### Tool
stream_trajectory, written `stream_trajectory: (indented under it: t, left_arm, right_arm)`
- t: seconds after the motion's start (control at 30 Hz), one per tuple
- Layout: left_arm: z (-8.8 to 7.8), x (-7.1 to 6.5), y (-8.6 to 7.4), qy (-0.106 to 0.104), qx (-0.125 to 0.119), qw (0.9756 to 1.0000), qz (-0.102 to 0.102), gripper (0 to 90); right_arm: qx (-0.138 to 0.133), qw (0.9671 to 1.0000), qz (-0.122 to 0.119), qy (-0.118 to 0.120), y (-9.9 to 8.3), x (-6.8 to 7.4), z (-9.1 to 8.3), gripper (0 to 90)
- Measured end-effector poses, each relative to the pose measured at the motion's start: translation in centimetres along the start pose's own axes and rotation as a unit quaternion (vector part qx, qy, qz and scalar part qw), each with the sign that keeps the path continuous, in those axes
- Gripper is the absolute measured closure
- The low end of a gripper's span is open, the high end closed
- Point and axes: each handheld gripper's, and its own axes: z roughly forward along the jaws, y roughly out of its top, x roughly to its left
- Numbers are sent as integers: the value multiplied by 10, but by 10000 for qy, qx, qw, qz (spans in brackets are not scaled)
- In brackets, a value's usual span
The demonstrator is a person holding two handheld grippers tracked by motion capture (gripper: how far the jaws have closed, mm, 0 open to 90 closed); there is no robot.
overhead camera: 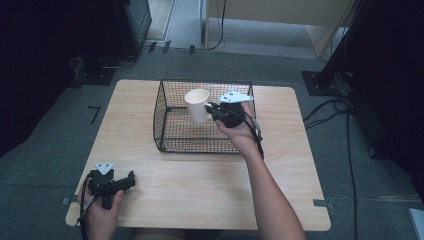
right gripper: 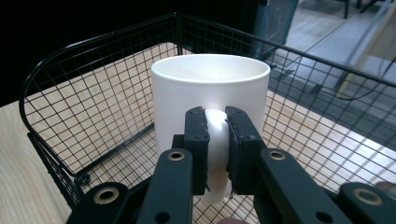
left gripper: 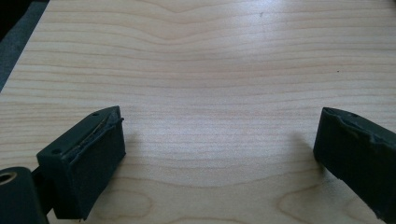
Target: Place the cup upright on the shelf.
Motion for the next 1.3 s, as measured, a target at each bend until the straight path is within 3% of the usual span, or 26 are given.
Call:
stream_trajectory:
  t: [0.3,0.63,0.97,1.2,1.3]
  left_arm:
    - [0,0,0,0,3,10000,2,22]
    - [0,0,0,1,1,10000,0,23]
    - [0,0,0,-1,1,10000,-2,23]
    - [0,0,0,0,0,10000,0,23]
    - [0,0,0,0,0,10000,0,22]
  right_arm:
    - [277,9996,37,86,-4,-15,20,805]
    - [595,9980,-13,200,-10,-21,36,805]
    - [1216,9925,-48,141,-9,-24,49,805]
    - [1298,9914,-31,168,-10,-27,50,803]
    - [1447,9892,-173,157,-11,-27,51,802]
